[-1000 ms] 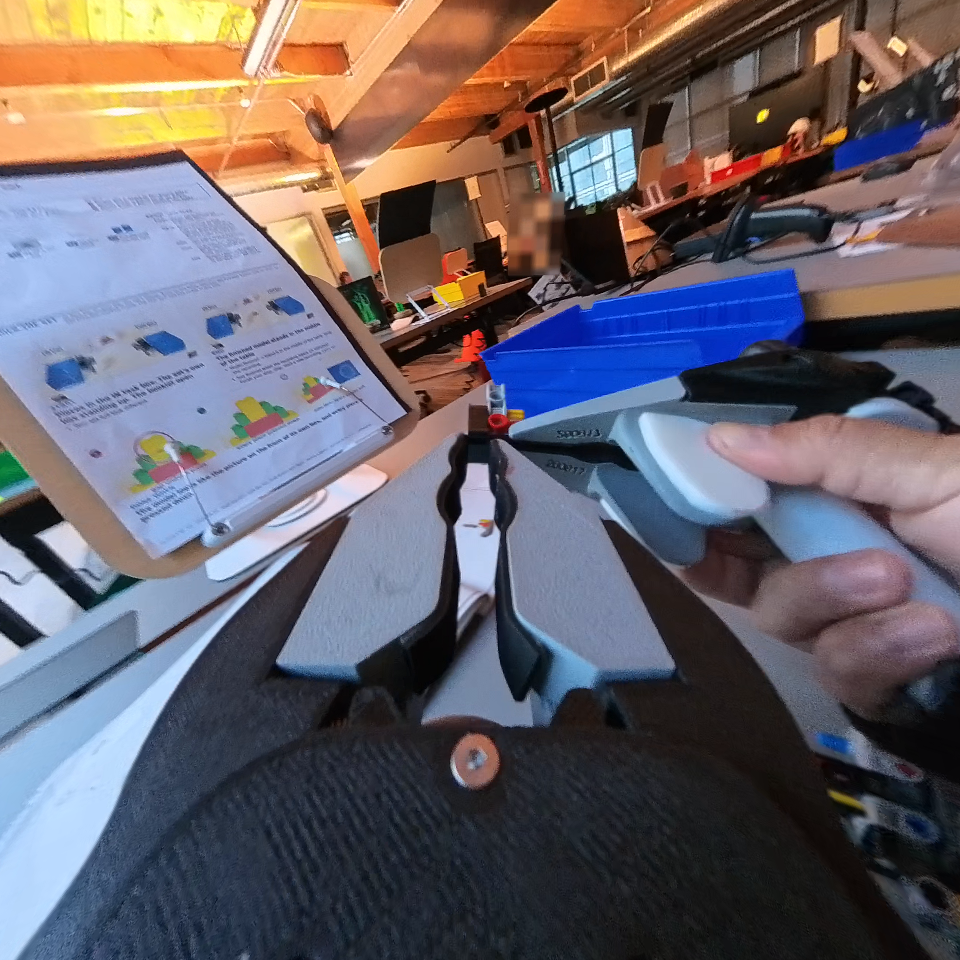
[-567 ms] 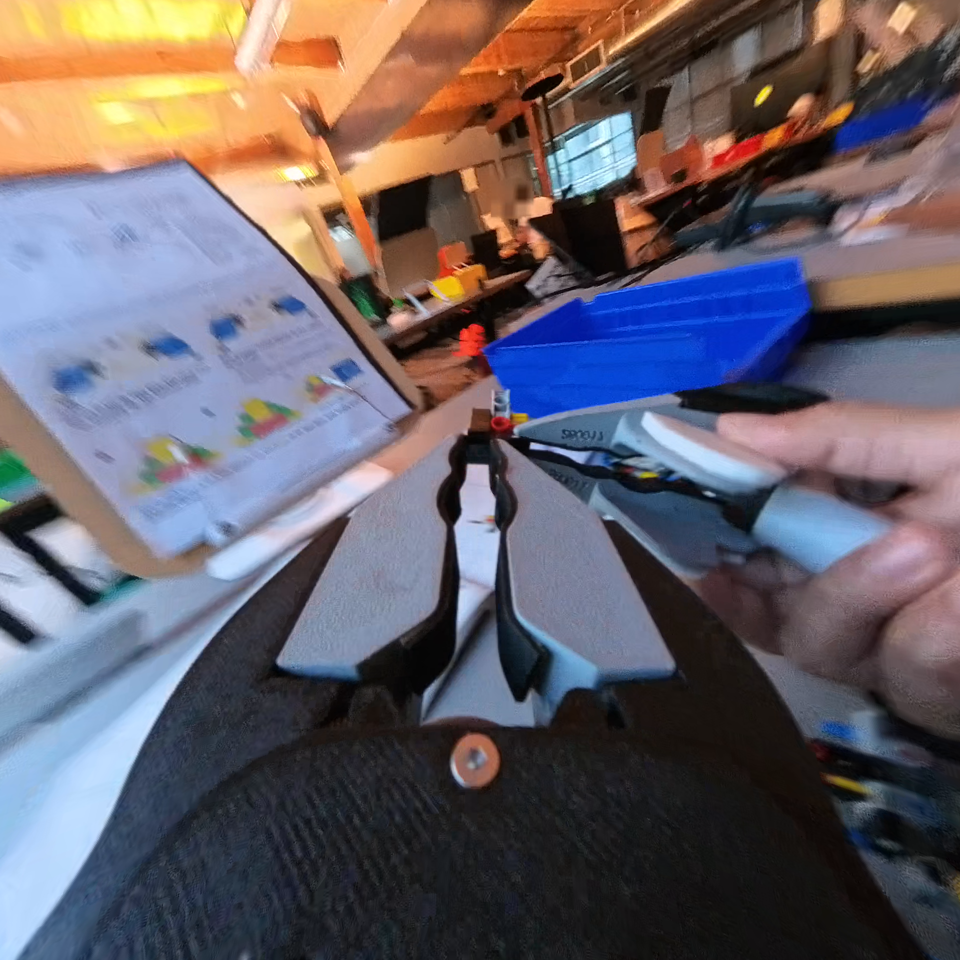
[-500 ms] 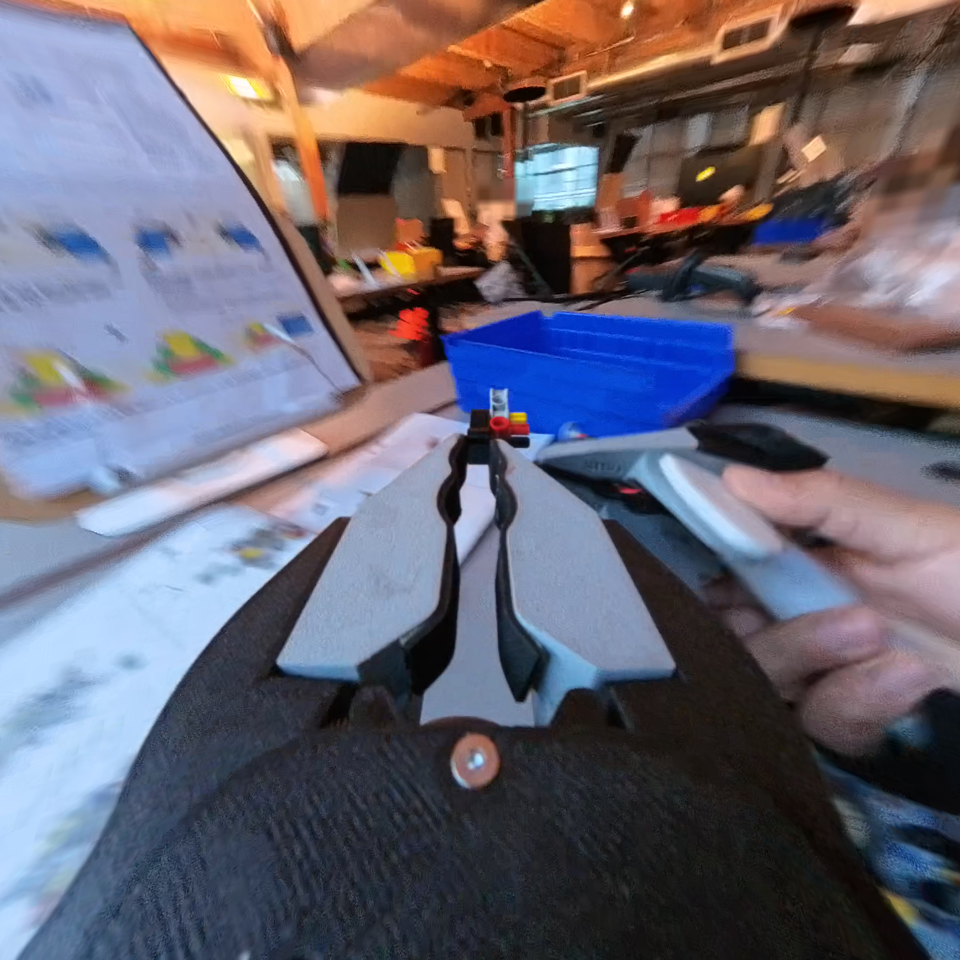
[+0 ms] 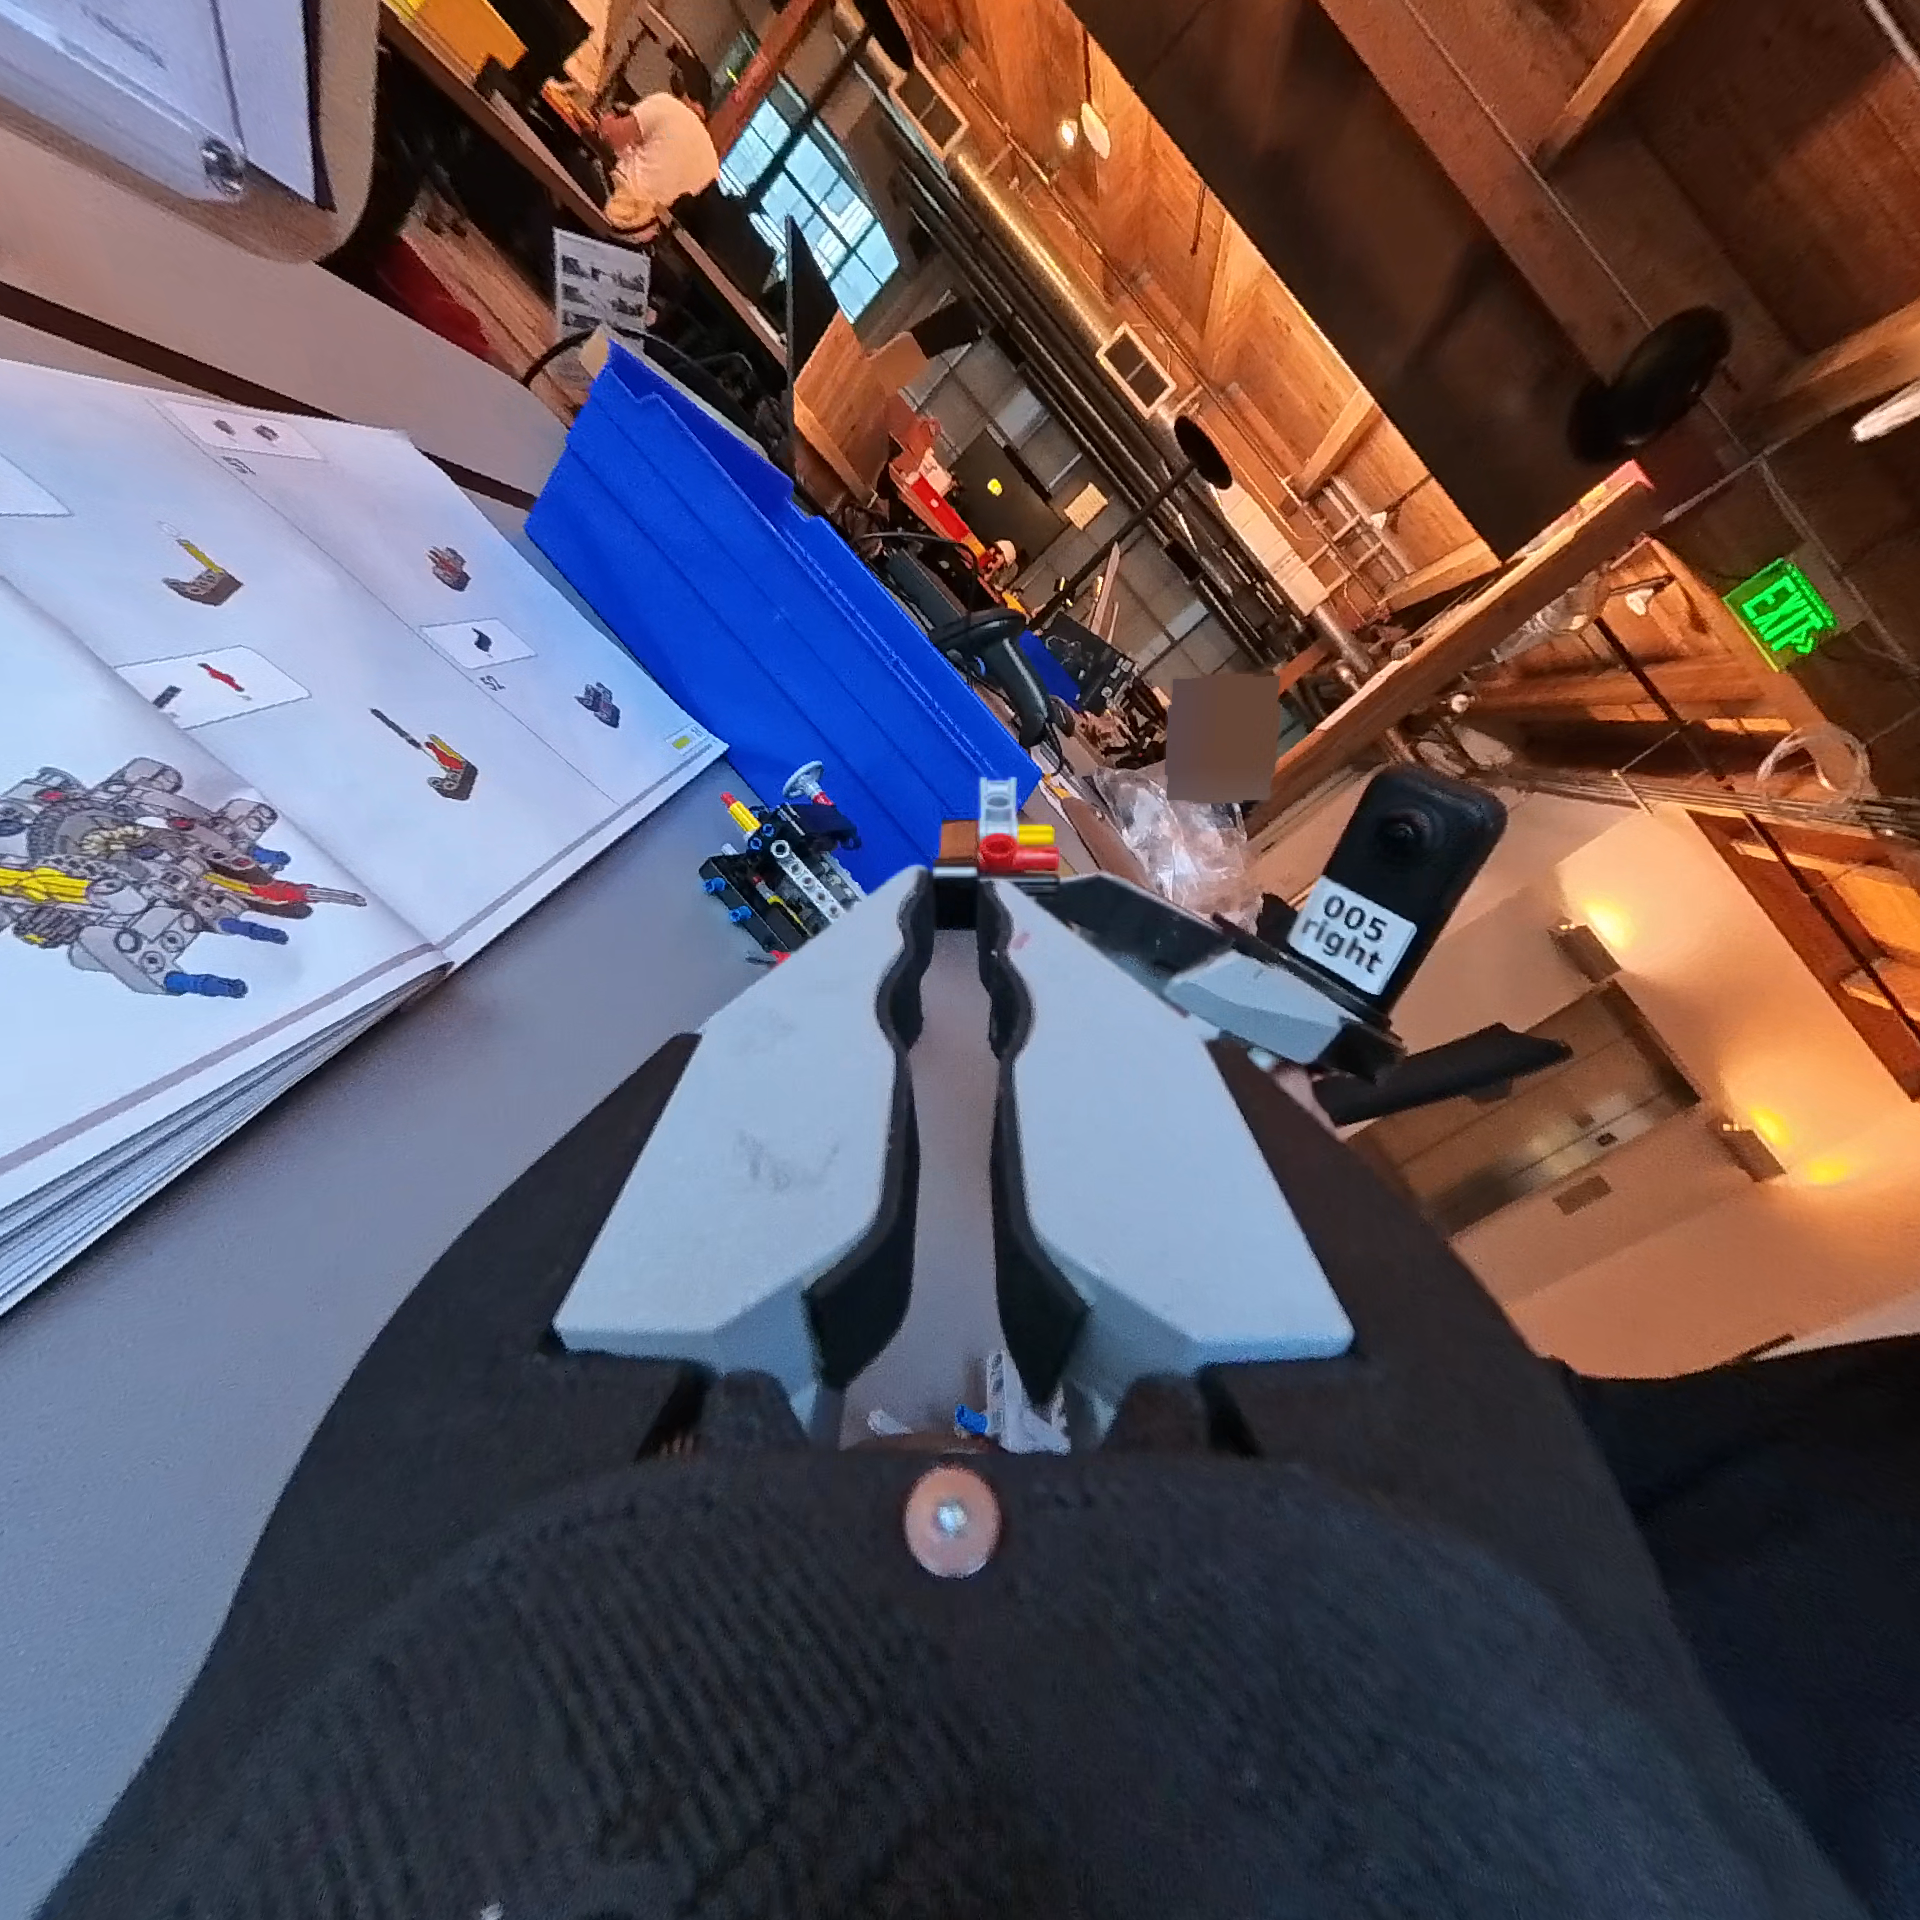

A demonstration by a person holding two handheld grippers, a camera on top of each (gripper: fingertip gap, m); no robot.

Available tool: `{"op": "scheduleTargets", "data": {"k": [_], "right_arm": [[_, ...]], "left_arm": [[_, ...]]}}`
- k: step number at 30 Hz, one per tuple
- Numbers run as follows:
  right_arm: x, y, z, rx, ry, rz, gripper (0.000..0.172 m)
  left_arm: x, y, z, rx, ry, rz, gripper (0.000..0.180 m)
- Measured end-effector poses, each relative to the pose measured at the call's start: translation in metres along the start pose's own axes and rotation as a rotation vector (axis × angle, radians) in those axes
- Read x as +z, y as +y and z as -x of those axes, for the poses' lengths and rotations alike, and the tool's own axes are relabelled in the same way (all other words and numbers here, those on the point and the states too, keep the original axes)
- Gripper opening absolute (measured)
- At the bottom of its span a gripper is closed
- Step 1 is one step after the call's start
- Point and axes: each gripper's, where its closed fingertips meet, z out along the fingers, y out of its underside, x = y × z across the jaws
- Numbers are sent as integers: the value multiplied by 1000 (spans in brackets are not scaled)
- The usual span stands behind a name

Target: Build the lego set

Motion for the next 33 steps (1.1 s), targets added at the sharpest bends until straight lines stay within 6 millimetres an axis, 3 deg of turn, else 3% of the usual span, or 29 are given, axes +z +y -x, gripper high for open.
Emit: {"op": "scheduleTargets", "data": {"k": [3,8,11,15,17,20,26,27,29,33], "right_arm": [[1,-6,9,10,-87,-38,47],[-17,-26,32,74,-346,-139,48],[-29,-29,40,77,-459,-136,30],[-41,-33,44,19,-492,-170,29],[-43,-32,46,-28,-486,-169,24],[-44,-30,49,-82,-484,-162,11],[-45,-31,51,-90,-495,-169,9],[-44,-30,49,-81,-488,-160,10],[-44,-32,45,-90,-455,-140,26],[-46,-30,39,-278,-311,-63,34]], "left_arm": [[2,-3,-20,219,31,-12,5],[-3,12,-71,1325,-137,-42,5],[-9,12,-92,1767,-303,-138,5],[-2,31,-100,2113,-380,-150,5],[-1,34,-107,2201,-405,-181,4],[-2,36,-111,2218,-403,-195,5],[-2,36,-113,2185,-385,-201,4],[-1,36,-110,2092,-352,-178,5],[3,34,-100,1742,-249,-87,5],[14,37,-71,1035,-73,136,5]]}}
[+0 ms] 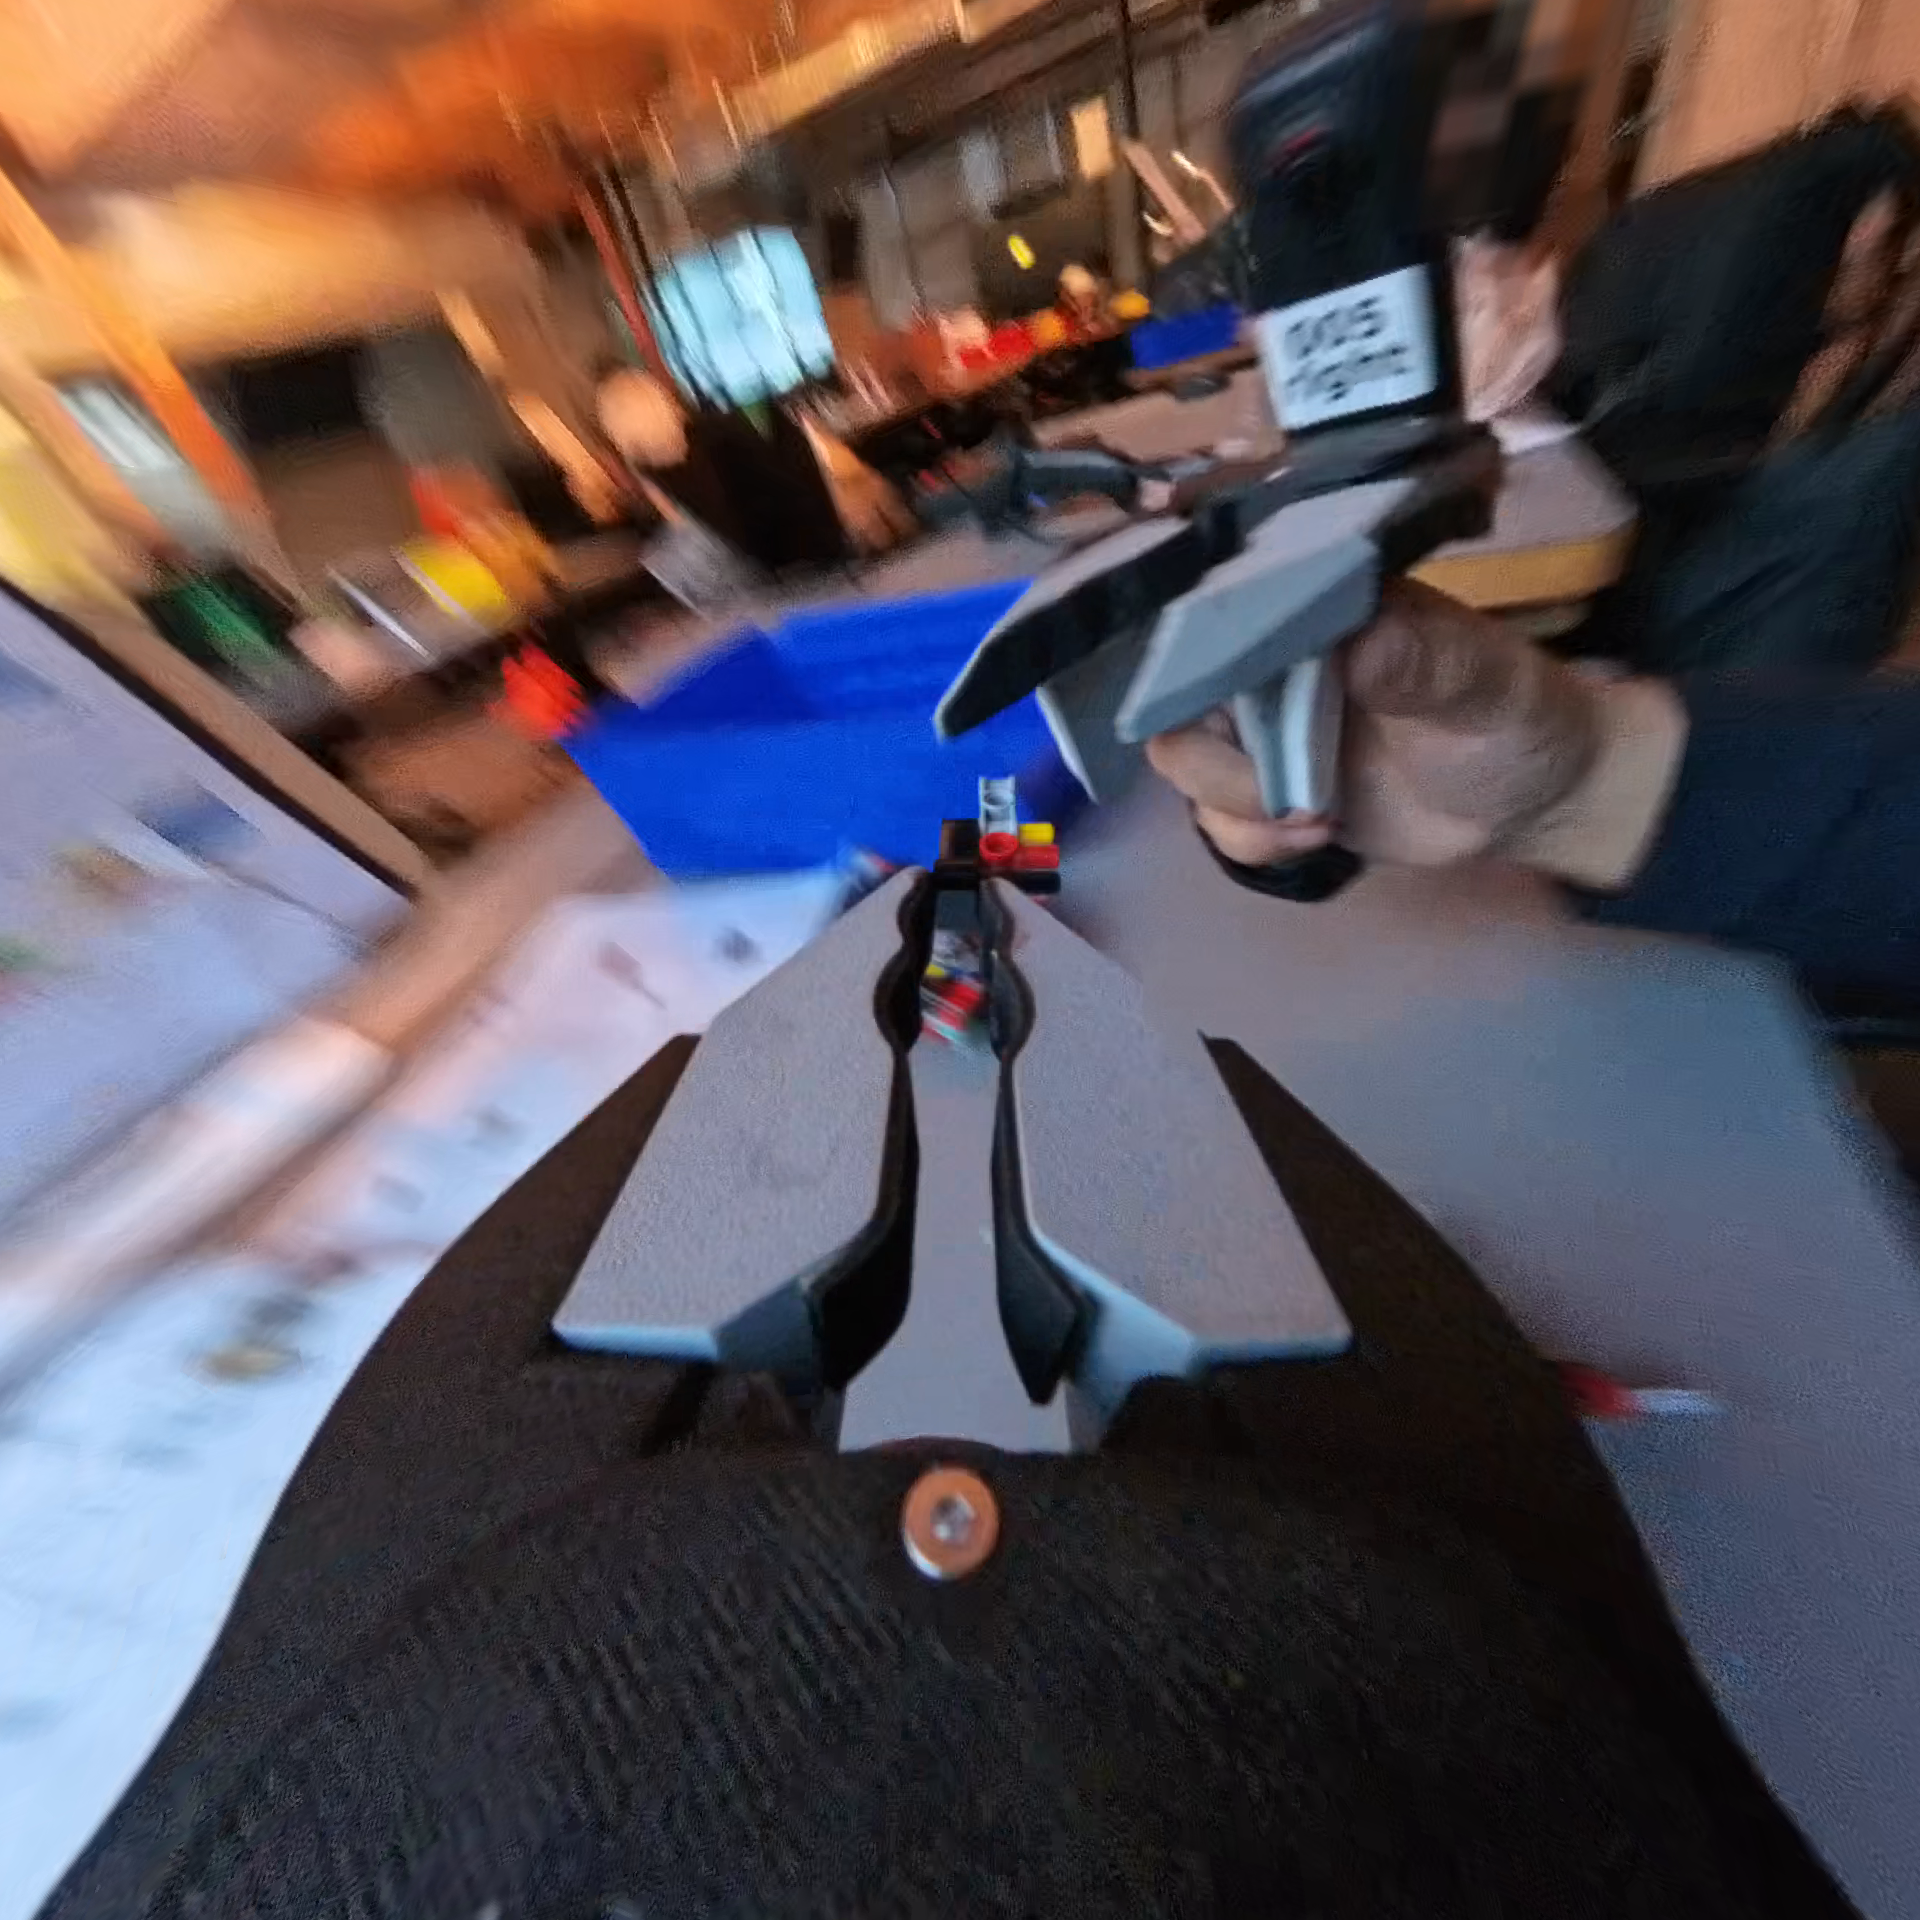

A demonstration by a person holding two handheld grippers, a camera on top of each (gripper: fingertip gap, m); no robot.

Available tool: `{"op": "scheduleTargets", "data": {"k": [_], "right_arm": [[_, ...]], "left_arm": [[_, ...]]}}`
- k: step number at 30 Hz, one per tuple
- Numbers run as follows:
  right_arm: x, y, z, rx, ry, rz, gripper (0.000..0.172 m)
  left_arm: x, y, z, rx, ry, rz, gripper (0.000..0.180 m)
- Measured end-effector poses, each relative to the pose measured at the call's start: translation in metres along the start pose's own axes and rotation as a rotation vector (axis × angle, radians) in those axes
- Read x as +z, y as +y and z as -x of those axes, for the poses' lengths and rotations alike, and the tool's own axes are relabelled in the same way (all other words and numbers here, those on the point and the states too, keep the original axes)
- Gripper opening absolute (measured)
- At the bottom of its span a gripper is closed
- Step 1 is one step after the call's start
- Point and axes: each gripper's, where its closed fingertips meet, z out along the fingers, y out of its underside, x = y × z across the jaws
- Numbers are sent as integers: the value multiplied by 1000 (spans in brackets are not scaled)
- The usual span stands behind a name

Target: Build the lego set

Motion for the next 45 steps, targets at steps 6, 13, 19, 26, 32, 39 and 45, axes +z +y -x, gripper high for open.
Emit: {"op": "scheduleTargets", "data": {"k": [6,13,19,26,32,39,45], "right_arm": [[-4,33,0,-417,216,323,26],[1,55,9,-649,215,516,8],[0,64,9,-695,156,588,9],[-5,82,20,-763,-76,747,0],[-7,97,20,-770,-139,880,2],[-5,95,8,-809,-99,942,2],[-5,104,1,-876,-103,1044,1]], "left_arm": [[8,35,-8,-900,389,110,5],[10,42,-21,-1151,548,133,5],[9,48,-26,-1235,629,142,5],[12,60,-35,-1239,657,204,5],[16,70,-36,-1222,614,240,5],[18,78,-35,-1230,582,258,5],[20,82,-34,-1223,547,267,5]]}}
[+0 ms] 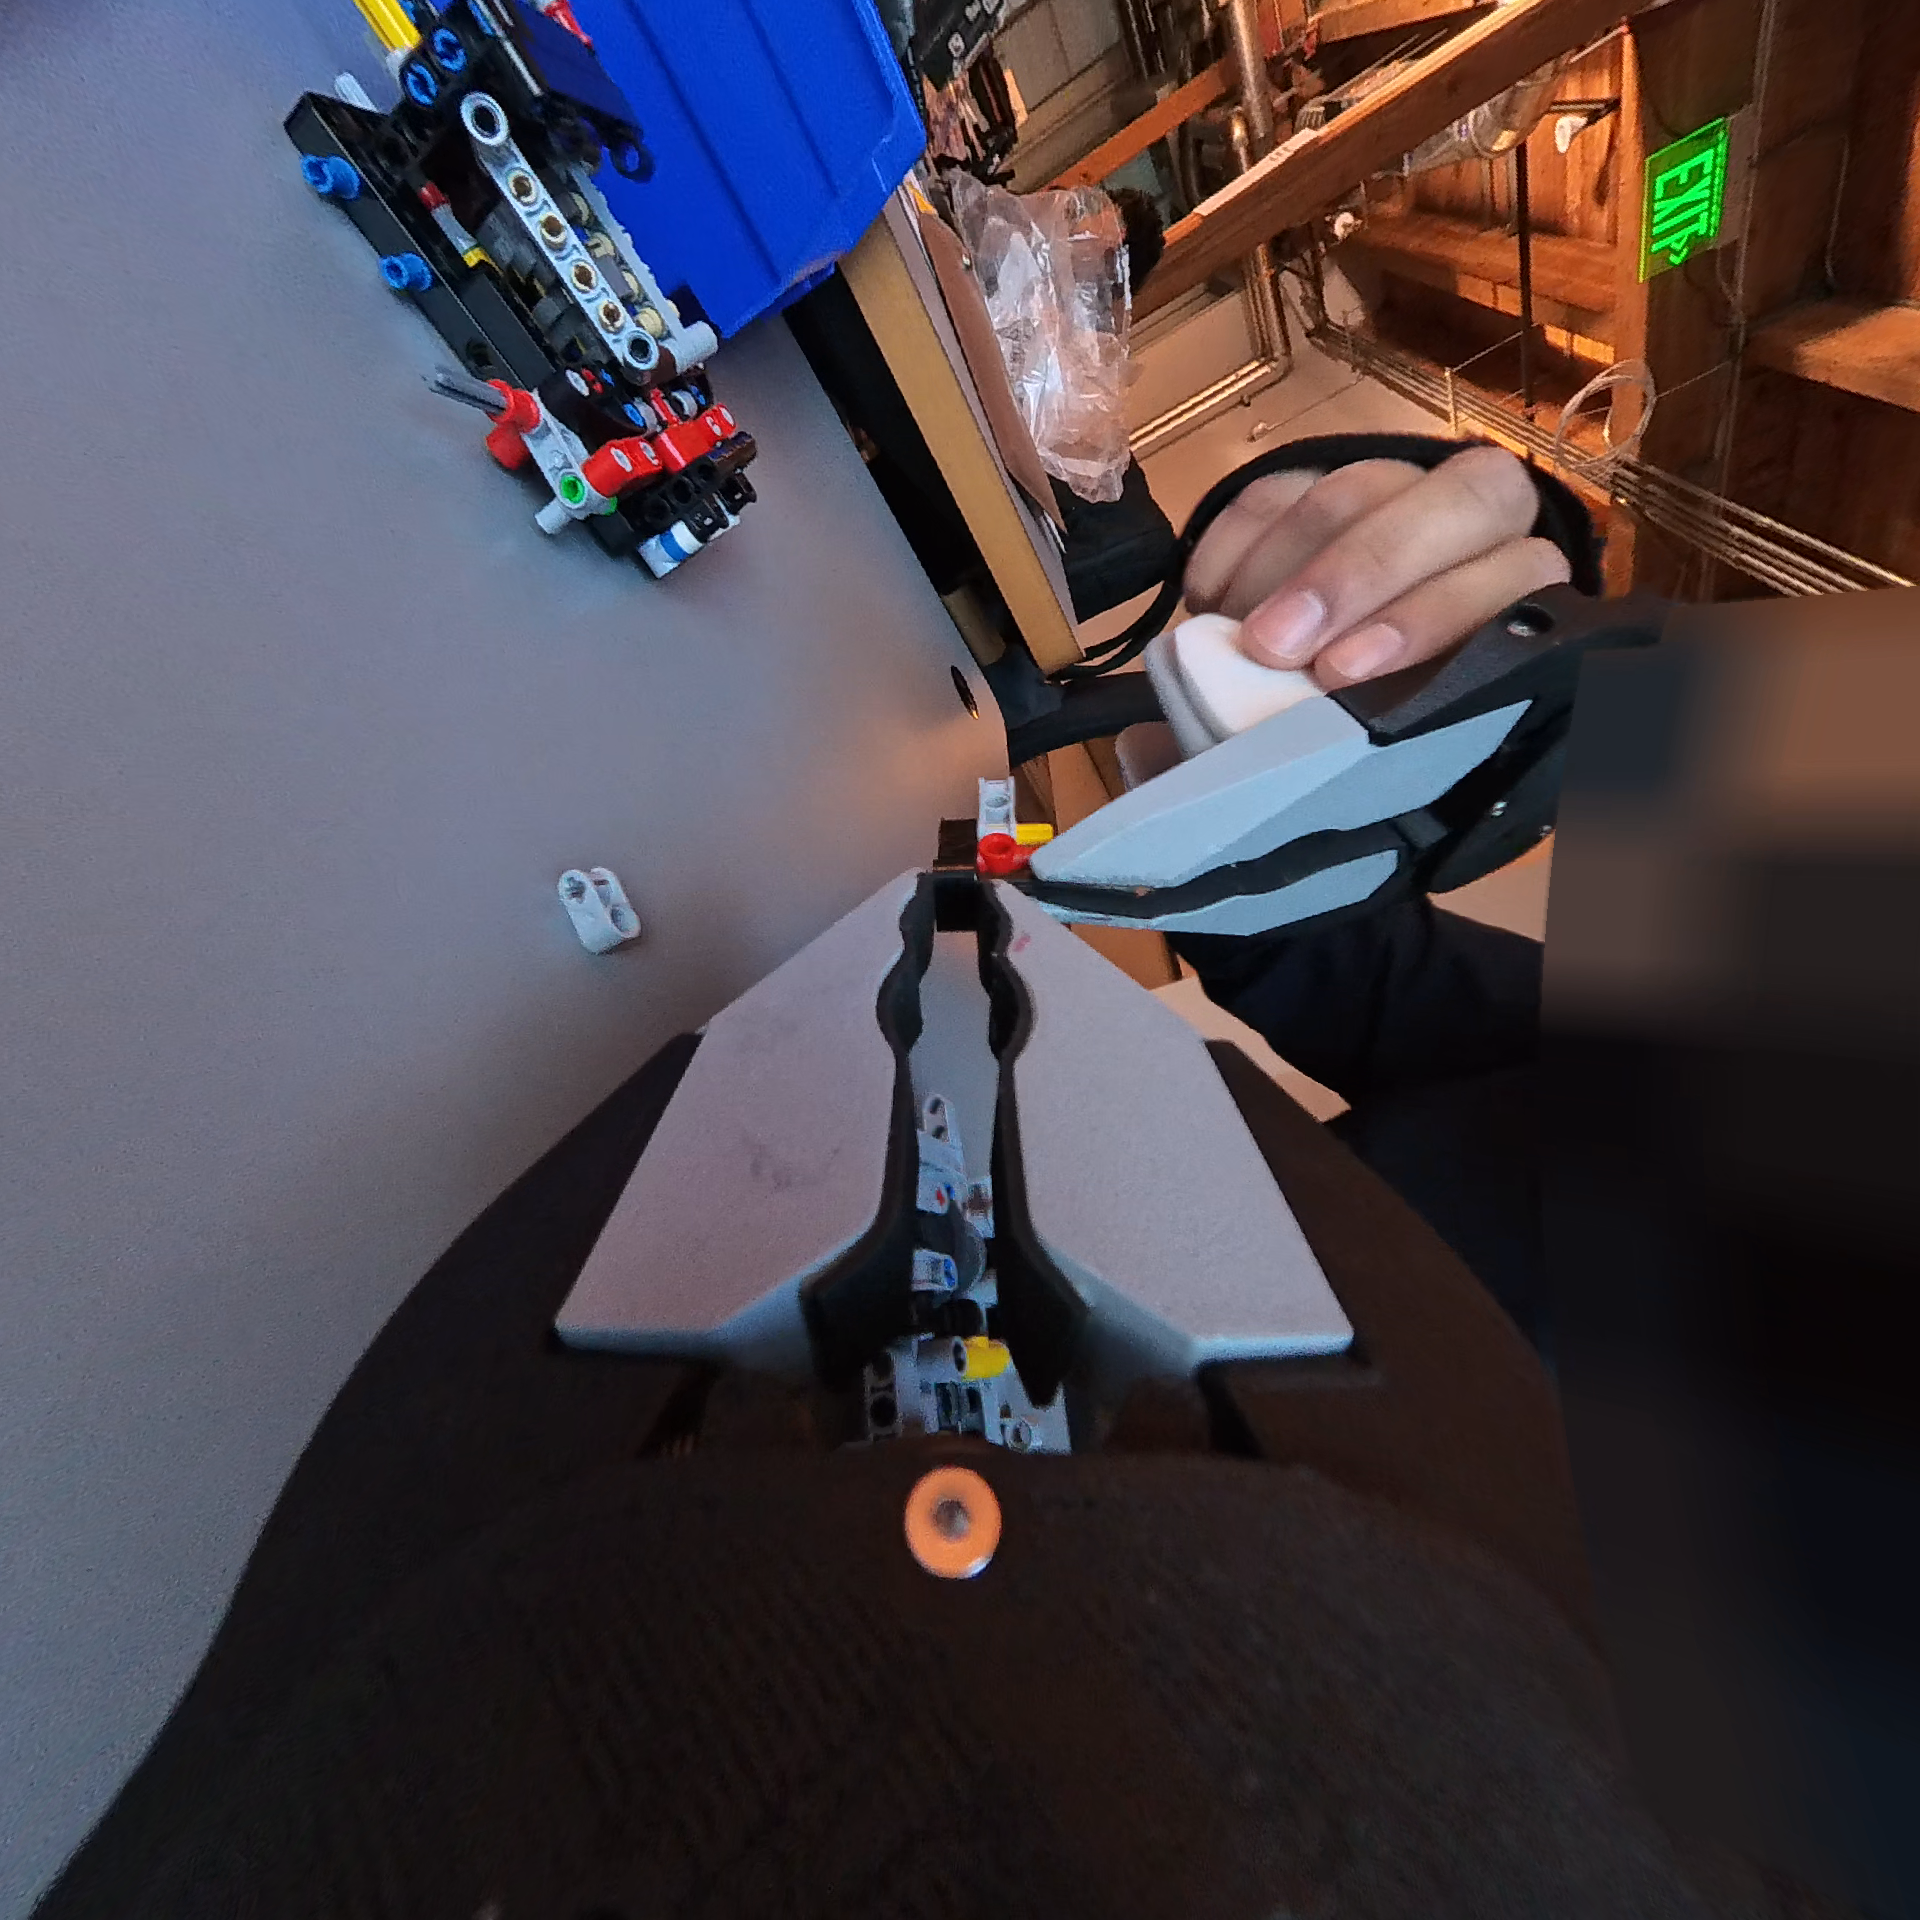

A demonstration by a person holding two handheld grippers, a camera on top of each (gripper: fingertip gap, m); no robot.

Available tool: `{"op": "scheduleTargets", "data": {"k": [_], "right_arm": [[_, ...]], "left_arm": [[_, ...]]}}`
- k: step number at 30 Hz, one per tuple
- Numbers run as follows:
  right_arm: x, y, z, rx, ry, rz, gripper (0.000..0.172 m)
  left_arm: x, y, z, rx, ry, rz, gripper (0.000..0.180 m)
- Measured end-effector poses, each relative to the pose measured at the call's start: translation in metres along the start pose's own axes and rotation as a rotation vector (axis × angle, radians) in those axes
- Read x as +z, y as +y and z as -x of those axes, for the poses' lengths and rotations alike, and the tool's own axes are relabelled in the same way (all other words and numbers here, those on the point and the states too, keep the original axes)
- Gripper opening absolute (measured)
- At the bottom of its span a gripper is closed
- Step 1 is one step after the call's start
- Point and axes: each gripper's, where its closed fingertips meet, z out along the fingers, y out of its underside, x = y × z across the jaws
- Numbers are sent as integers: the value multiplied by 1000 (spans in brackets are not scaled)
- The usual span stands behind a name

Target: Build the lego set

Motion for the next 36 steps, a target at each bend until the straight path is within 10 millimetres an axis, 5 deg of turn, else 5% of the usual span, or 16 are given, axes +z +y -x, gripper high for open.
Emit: {"op": "scheduleTargets", "data": {"k": [5,25,29,36], "right_arm": [[5,4,-10,17,41,20,1],[27,7,-49,666,325,-184,0],[28,7,-46,506,304,-168,0],[30,16,-30,-83,154,83,1]], "left_arm": [[-5,-9,5,18,-52,-61,6],[-33,-44,19,112,-295,-377,5],[-31,-42,21,105,-286,-338,5],[-19,-31,28,67,-275,-265,5]]}}
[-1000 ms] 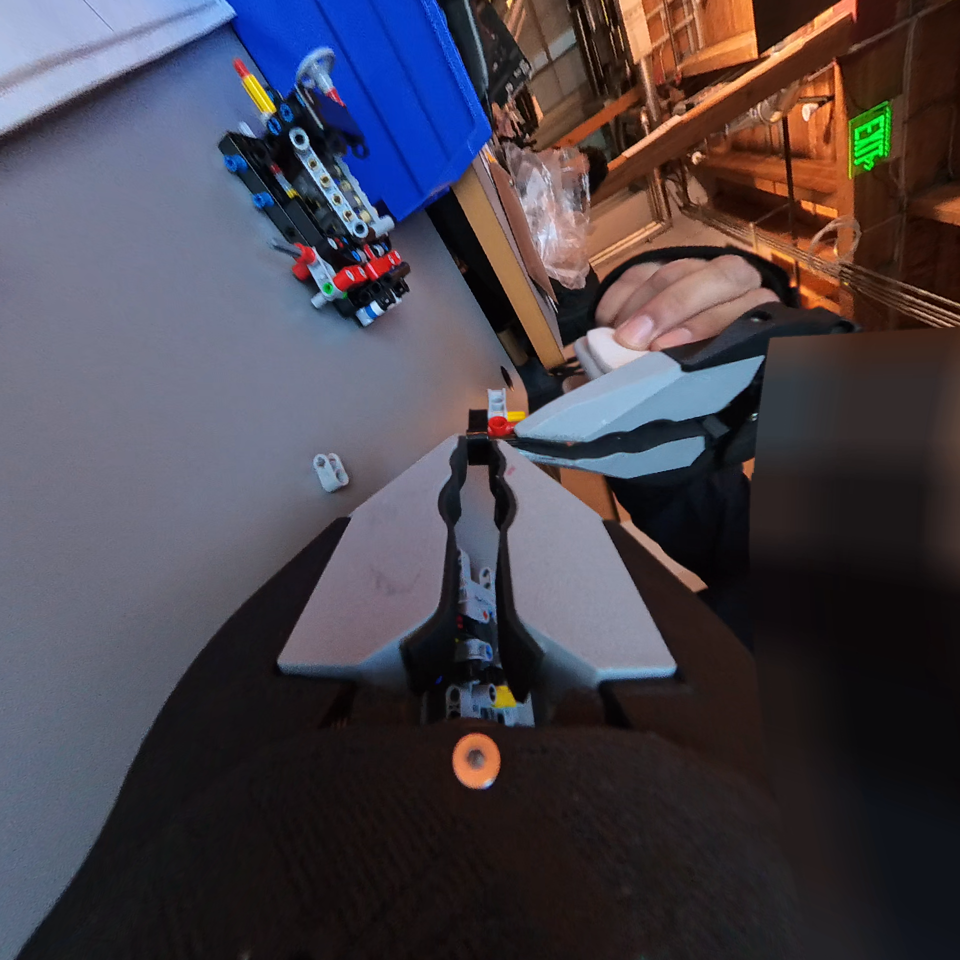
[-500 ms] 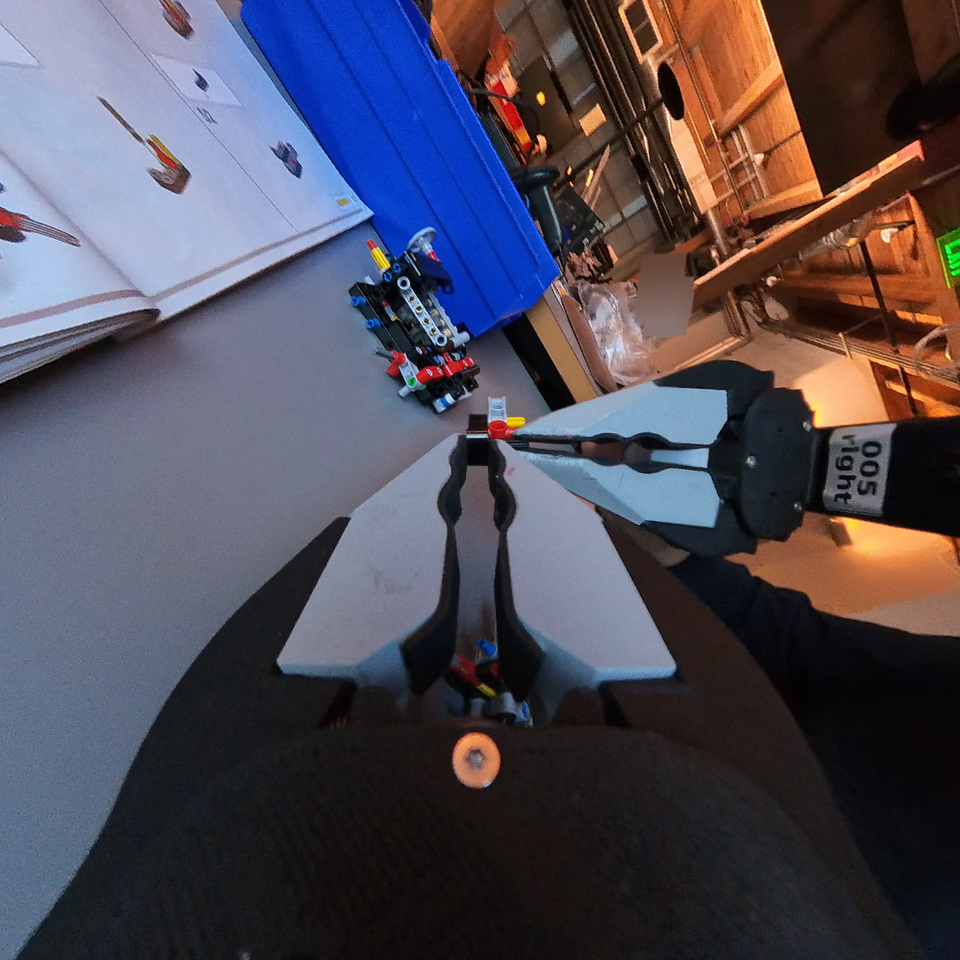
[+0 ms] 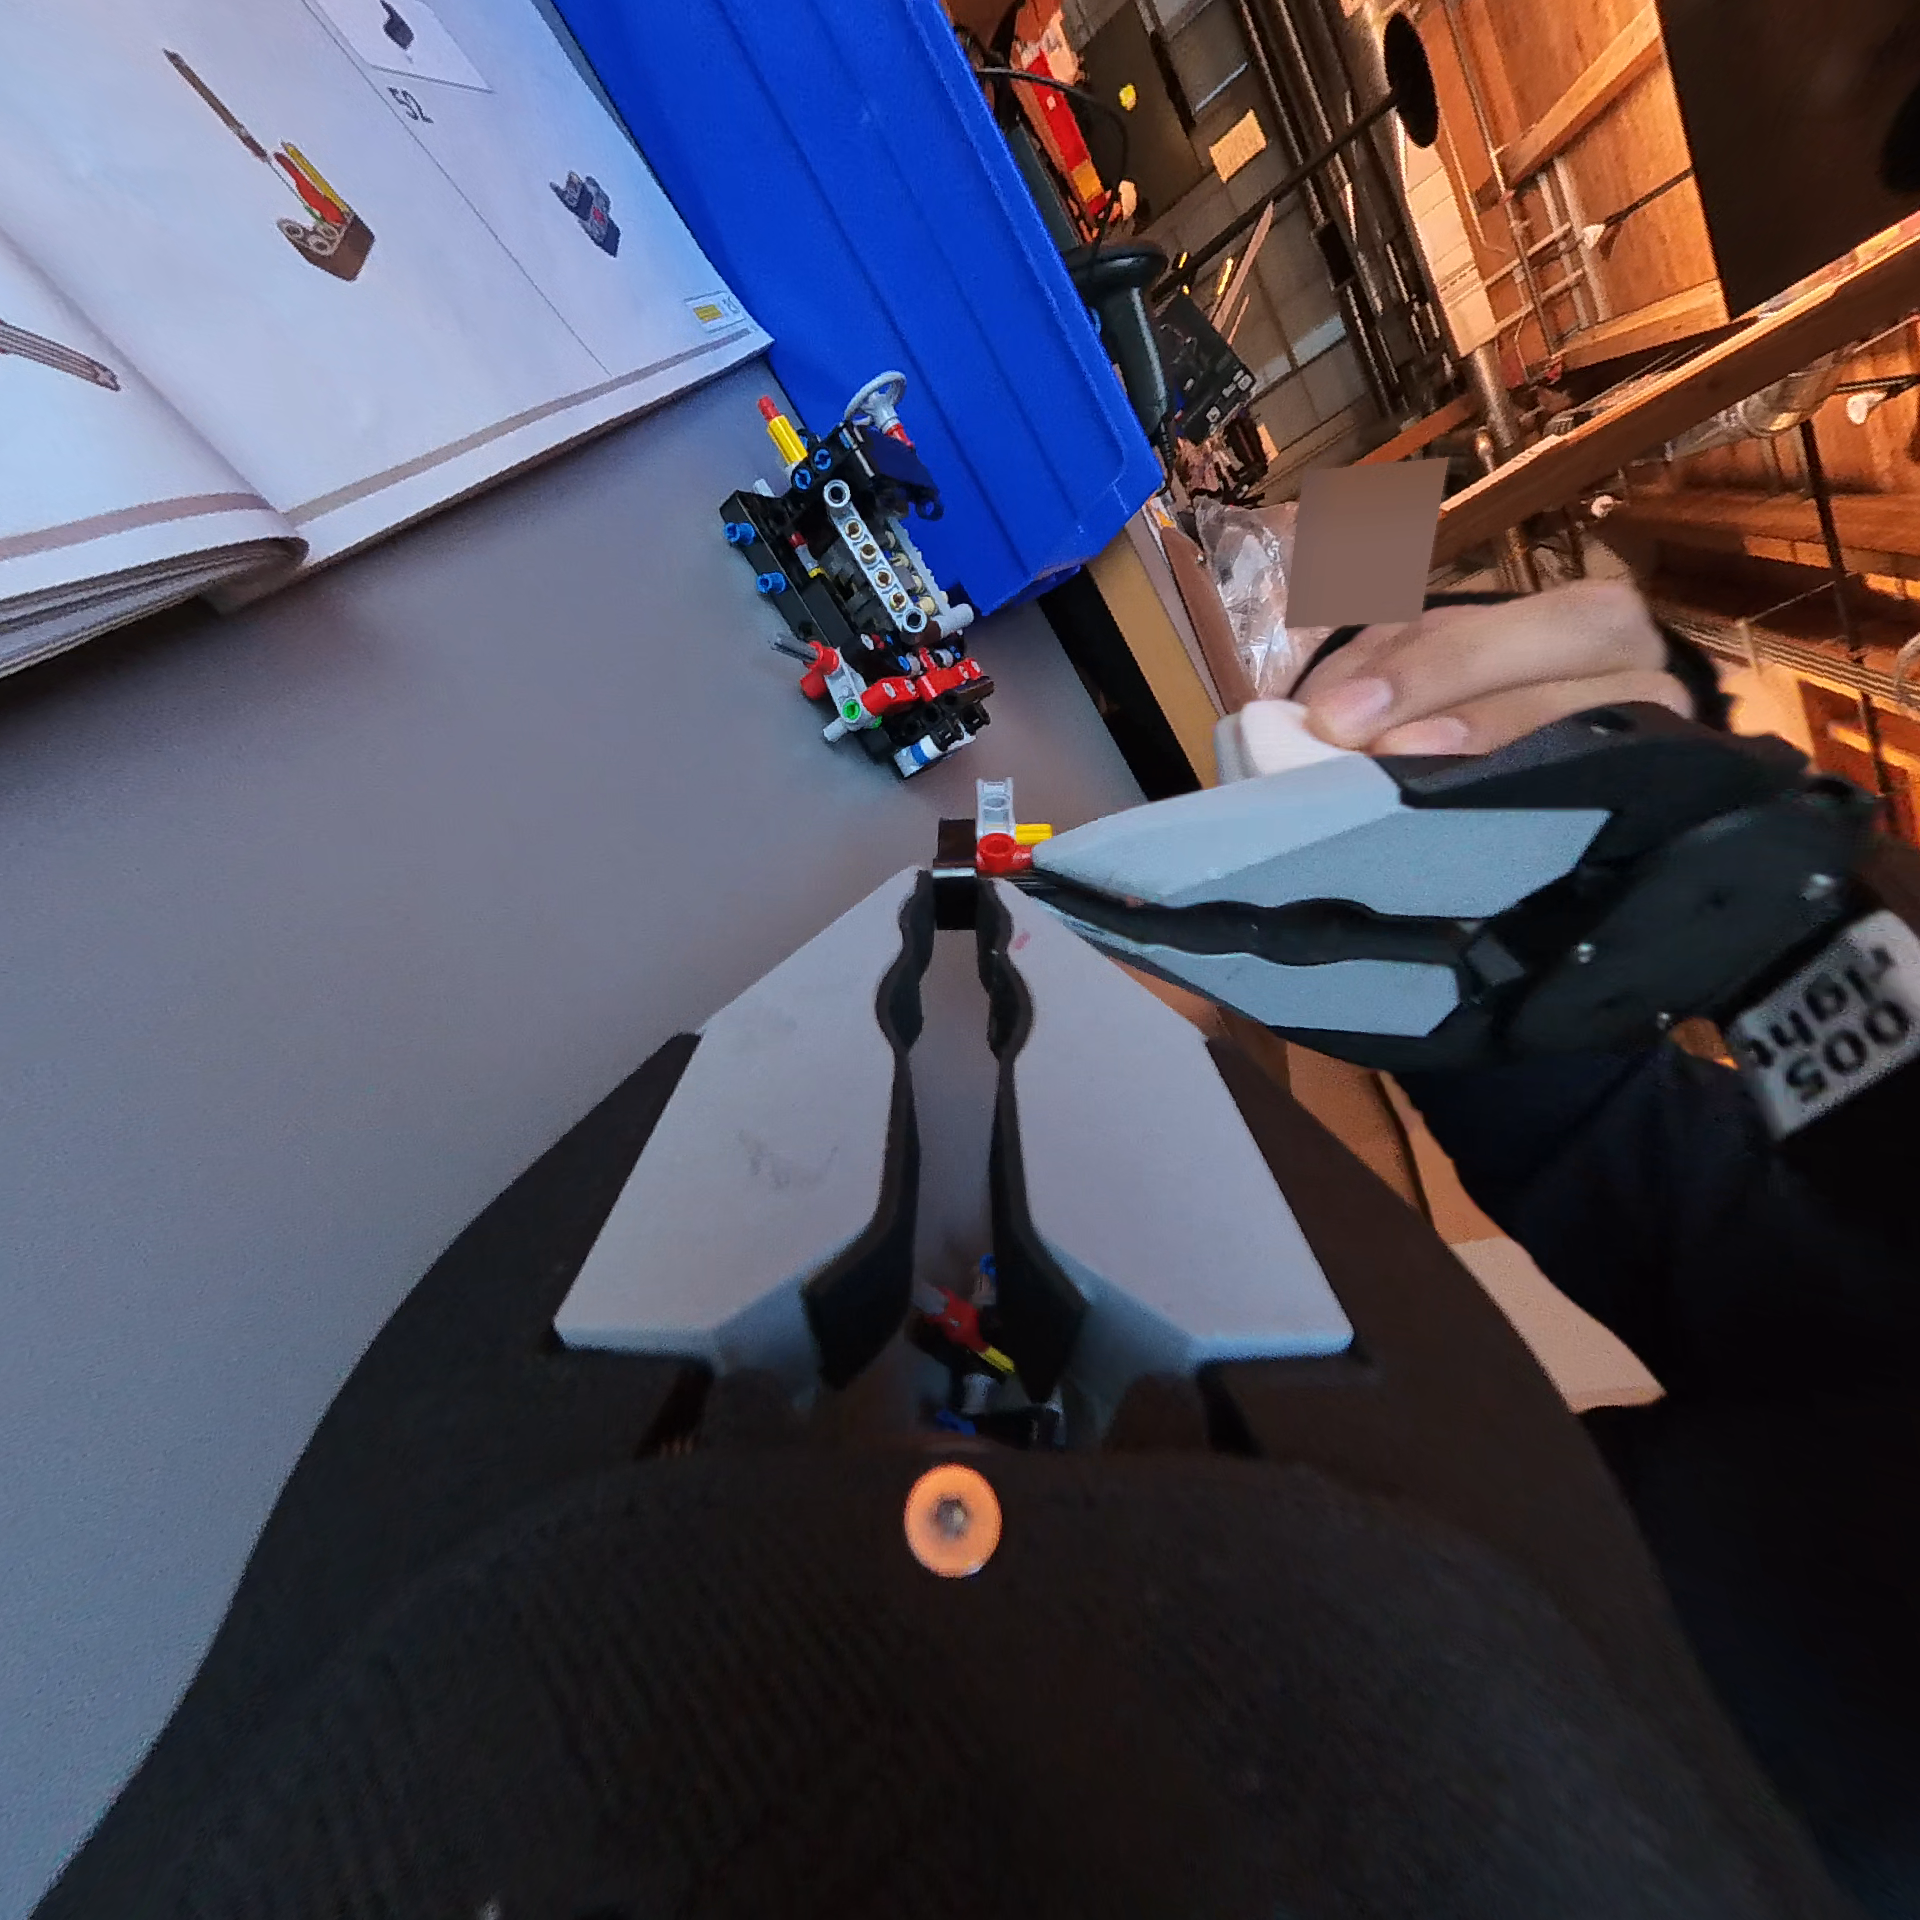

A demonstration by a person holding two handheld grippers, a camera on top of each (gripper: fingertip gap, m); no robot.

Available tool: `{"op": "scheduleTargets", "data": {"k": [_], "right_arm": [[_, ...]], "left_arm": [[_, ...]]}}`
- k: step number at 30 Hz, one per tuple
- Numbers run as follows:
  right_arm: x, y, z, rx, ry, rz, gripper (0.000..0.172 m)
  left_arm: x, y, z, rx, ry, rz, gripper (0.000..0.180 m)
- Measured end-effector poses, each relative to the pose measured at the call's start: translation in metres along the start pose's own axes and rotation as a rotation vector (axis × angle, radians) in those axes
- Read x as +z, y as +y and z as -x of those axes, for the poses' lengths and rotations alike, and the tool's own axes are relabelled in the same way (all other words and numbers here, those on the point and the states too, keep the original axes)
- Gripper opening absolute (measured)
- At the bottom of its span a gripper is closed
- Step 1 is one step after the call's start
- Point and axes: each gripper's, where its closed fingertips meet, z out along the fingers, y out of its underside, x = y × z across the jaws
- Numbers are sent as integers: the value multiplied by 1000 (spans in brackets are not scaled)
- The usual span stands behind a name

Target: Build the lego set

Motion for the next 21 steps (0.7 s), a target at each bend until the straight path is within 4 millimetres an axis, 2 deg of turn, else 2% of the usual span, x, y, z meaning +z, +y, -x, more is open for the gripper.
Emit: {"op": "scheduleTargets", "data": {"k": [5,16,18,21], "right_arm": [[5,2,2,-285,27,105,1],[7,2,7,-700,-63,216,1],[9,2,5,-678,-53,243,0],[13,1,-1,-522,-48,219,0]], "left_arm": [[0,0,5,-10,-30,-4,5],[2,4,7,-41,-17,35,5],[0,1,9,-36,-34,13,5],[-3,-5,12,-33,-54,-29,5]]}}
